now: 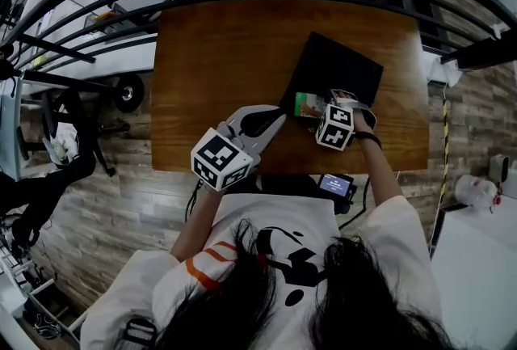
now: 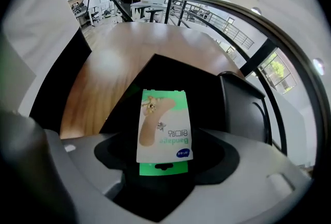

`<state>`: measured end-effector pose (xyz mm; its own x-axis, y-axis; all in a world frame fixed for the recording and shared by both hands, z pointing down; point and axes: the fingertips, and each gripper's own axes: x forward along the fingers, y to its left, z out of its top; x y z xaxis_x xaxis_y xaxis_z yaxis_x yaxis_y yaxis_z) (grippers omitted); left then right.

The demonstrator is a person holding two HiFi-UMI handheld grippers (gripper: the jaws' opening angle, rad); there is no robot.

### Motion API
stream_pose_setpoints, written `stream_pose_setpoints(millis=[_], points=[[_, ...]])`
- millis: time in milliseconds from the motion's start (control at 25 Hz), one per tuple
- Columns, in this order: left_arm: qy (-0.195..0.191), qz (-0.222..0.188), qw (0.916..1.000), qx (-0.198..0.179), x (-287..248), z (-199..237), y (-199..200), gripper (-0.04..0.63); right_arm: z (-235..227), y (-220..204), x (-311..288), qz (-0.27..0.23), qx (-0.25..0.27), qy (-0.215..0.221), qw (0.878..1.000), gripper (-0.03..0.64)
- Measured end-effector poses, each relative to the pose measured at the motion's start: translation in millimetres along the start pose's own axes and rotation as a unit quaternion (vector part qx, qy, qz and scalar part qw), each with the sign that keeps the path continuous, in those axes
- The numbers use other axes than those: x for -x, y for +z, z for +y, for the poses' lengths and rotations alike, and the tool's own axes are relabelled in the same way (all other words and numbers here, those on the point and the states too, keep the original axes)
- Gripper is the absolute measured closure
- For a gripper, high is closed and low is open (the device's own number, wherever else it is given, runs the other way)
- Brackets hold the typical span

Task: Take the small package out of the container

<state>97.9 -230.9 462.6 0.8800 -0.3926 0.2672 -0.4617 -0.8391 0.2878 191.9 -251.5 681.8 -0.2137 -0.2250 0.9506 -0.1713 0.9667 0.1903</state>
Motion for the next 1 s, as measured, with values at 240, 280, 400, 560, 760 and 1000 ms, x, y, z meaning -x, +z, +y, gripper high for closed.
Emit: stream_pose_setpoints(millis=[240,280,400,560,760,1000], points=[[0.008,-0.004,1.0,0.0,4.6,3.2,1.0,0.594,-0.8,-0.9,-1.7,0.012,-0.001,0.005,1.0,0.273],[0.007,-0.004,1.0,-0.001,5.5,3.1,1.1,0.595,-1.0,0.3,-1.3,0.014,-0.003,0.005,1.0,0.273],[0.004,-0.005,1.0,-0.001,7.2,0.4,1.9,0.594,-1.6,5.0,1.1,0.015,-0.021,0.009,1.0,0.275],[-0.003,-0.002,1.0,-0.003,6.7,-4.4,2.5,0.594,-4.1,5.3,6.6,-0.006,-0.111,0.036,0.993,0.275],[-0.011,0.011,0.9998,-0.008,3.2,-11.2,-4.0,0.594,-1.7,-2.1,13.2,-0.061,-0.254,0.101,0.96,0.275],[-0.044,0.072,0.9964,-0.007,-13.9,-15.9,-30.0,0.515,-0.2,1.8,24.6,-0.134,-0.396,0.194,0.888,0.275]])
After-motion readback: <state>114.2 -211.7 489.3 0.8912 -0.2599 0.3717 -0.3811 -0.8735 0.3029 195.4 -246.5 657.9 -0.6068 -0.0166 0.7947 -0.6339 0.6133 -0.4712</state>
